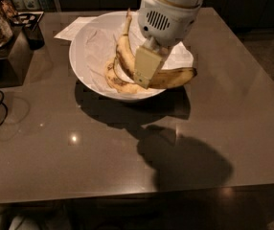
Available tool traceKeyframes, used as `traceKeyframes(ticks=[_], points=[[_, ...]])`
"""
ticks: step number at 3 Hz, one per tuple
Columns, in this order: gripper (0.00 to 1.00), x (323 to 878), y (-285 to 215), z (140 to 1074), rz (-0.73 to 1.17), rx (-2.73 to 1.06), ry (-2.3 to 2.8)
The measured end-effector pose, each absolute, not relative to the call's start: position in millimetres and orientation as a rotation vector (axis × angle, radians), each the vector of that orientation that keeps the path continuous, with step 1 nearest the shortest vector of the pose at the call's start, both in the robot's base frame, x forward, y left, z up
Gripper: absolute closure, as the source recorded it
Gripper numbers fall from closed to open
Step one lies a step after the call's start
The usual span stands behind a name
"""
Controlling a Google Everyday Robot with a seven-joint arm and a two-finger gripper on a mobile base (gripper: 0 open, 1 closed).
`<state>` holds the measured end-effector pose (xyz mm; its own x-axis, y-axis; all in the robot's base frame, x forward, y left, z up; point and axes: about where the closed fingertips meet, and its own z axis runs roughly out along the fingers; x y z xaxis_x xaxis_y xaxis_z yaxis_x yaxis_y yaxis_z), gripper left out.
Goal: Pick banana from white bowl
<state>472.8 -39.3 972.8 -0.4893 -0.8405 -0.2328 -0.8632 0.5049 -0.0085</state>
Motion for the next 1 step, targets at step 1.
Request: traceKeyframes(ticks=[1], points=[[1.00, 471.9, -39.6, 973.2, 0.161, -1.454, 2.543]])
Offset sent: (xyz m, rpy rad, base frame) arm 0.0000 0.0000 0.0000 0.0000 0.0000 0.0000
